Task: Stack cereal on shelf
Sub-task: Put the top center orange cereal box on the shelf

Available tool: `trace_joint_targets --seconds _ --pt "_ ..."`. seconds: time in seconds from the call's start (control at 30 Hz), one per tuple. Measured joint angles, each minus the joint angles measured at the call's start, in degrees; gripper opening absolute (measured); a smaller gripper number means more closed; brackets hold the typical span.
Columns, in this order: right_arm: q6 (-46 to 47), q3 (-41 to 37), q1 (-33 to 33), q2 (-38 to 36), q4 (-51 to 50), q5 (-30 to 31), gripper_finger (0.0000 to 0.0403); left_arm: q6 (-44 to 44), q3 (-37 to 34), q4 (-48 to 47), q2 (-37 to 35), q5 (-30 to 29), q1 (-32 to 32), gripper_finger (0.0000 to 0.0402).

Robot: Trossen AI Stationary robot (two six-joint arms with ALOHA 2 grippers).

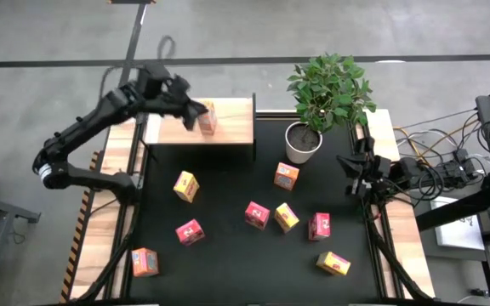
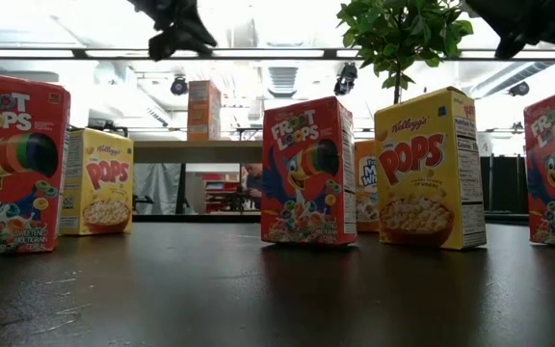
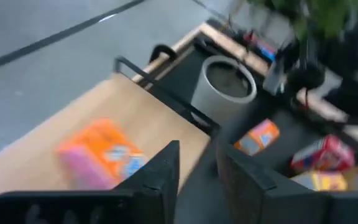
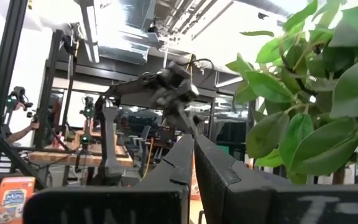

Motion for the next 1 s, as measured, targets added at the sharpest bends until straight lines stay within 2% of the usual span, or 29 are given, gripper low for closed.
trace_joint_targets --seconds 0.17,0.33,0.6,1.0 --pt "-1.80 0.00 0.02 0.00 0.83 0.01 0.0009 0.95 -0.43 -1.64 1.34 -18.74 -14.72 0.0037" --pt "-2.15 0.00 0.00 0.00 0.82 0.01 0.0009 -0.24 -0.73 -5.76 3.20 -31.02 -19.89 0.0005" --pt "-3.29 0.00 0.01 0.00 0.70 0.02 0.0009 -0.40 -4.40 -3.75 7.72 -40.85 -20.14 0.0001" --pt "-4.22 0.00 0.02 0.00 0.63 0.06 0.0009 -1.91 -4.41 -5.86 8.87 -47.55 -20.07 0.0001"
